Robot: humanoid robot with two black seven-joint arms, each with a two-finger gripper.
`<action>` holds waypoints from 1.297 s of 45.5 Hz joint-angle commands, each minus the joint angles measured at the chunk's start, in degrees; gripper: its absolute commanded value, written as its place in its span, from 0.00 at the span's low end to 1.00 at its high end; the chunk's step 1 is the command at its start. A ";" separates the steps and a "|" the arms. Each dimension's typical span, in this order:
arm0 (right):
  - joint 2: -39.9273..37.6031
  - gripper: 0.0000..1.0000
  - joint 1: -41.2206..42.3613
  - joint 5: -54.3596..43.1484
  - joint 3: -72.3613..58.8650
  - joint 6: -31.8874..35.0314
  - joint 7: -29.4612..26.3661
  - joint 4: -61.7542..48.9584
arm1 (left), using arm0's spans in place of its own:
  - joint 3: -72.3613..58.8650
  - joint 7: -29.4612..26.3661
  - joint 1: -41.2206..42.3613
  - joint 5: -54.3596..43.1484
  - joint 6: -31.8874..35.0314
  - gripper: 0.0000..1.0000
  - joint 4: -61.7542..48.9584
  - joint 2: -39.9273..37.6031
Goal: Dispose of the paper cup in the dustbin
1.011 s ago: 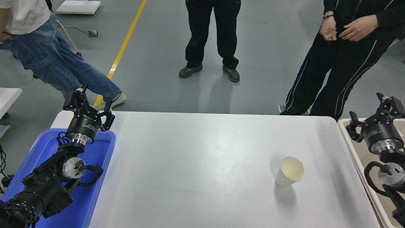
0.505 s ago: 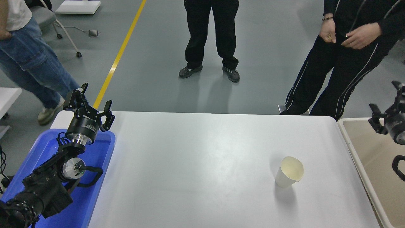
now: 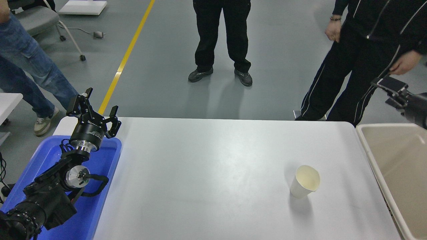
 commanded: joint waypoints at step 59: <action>13.01 0.99 7.90 -17.44 -26.08 5.18 -0.02 14.18 | 0.00 0.00 0.00 -0.03 0.00 1.00 0.00 0.00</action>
